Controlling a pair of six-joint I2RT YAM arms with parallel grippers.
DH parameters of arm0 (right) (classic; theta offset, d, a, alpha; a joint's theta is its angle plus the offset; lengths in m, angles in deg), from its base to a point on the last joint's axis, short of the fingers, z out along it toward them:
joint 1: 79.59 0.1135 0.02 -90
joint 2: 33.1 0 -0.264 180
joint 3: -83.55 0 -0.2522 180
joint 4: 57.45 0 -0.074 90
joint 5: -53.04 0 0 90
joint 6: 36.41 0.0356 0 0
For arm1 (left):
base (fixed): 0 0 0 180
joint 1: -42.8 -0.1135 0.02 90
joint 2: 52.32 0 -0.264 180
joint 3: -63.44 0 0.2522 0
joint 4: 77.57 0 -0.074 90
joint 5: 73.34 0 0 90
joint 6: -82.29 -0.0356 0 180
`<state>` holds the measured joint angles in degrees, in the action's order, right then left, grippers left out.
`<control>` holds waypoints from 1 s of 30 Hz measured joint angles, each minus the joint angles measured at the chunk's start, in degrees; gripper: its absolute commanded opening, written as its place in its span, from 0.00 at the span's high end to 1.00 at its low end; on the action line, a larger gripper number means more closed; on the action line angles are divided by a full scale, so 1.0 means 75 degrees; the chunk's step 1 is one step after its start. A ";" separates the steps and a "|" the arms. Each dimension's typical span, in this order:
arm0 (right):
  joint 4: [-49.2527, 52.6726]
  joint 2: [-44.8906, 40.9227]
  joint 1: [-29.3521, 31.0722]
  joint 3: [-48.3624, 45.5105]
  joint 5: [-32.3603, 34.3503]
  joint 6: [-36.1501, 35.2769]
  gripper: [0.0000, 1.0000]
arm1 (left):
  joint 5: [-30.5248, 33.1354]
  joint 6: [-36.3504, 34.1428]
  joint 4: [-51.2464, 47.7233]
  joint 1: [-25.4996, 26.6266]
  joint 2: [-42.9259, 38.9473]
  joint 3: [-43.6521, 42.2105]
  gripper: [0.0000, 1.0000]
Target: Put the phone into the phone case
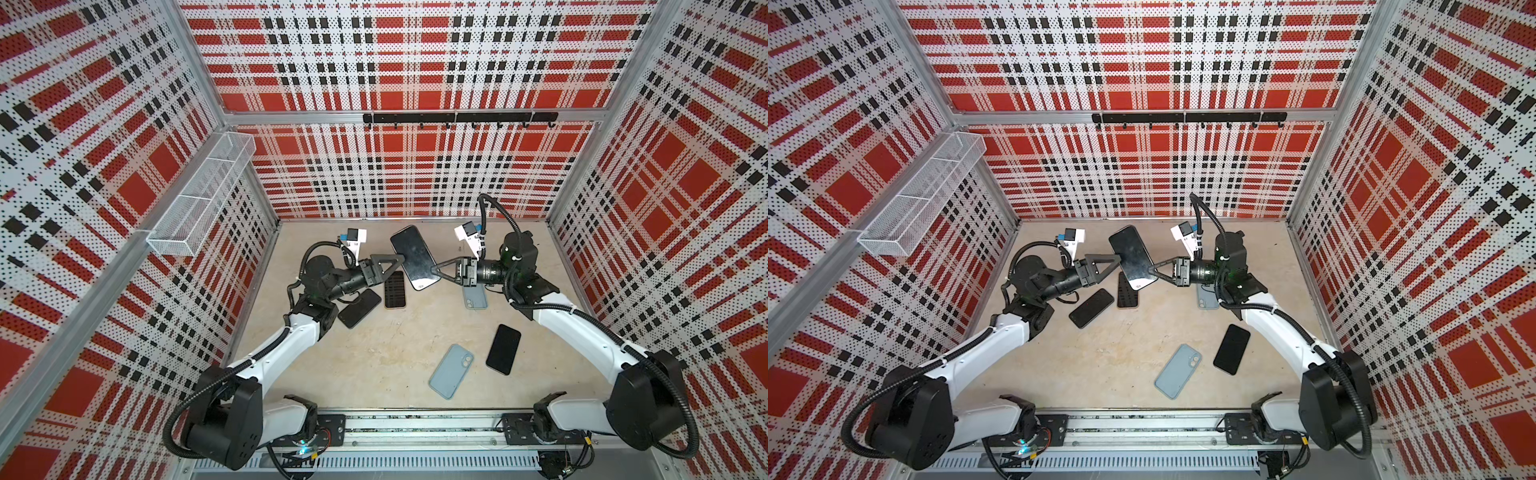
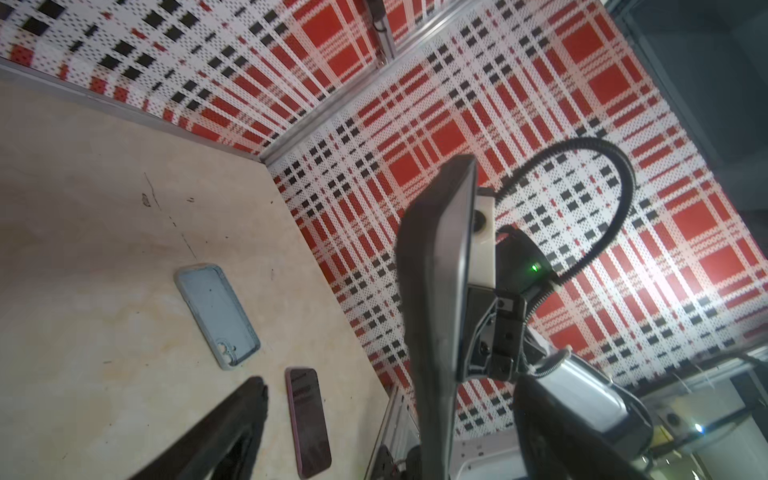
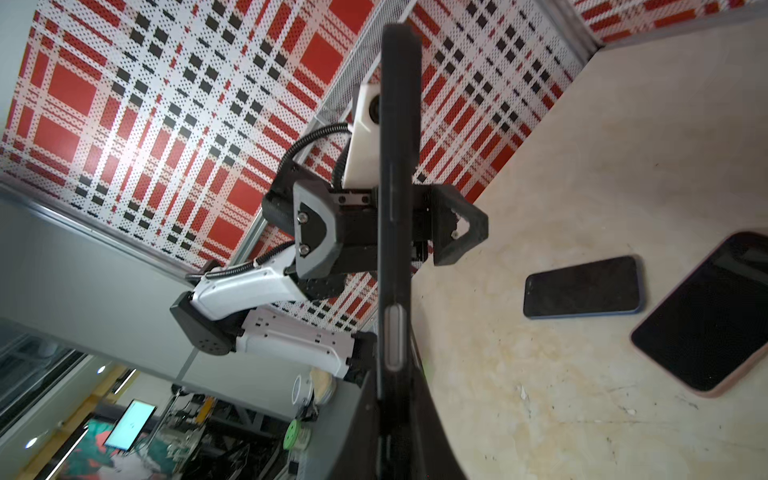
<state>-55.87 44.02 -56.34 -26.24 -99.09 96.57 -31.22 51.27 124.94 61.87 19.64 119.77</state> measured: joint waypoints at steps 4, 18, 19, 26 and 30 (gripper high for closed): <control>0.0035 0.0181 0.0003 -0.0096 -0.0481 0.0006 1.00 | -0.0332 -0.0163 -0.0093 0.0000 -0.0082 0.0012 0.14; -0.1070 0.0688 -0.0020 -0.0370 -0.1463 0.0472 1.00 | -0.0597 -0.0201 -0.0289 0.0052 -0.0105 0.0020 0.83; -0.1102 0.0729 -0.0023 -0.0370 -0.1466 0.0455 1.00 | -0.0609 -0.0143 -0.0262 0.0052 -0.0105 0.0020 0.85; -0.1343 0.0924 -0.0146 -0.0367 -0.1460 0.0513 0.94 | -0.0373 0.0055 -0.0326 0.0105 -0.0134 0.0009 1.00; -0.1868 0.0935 -0.0254 -0.0367 -0.1399 0.0956 0.81 | 0.0146 0.0163 -0.0318 0.0224 -0.0280 -0.0041 1.00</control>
<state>-69.88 51.04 -58.24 -29.00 -109.58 103.74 -30.12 52.50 122.56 63.55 17.55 119.47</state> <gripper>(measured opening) 0.126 0.131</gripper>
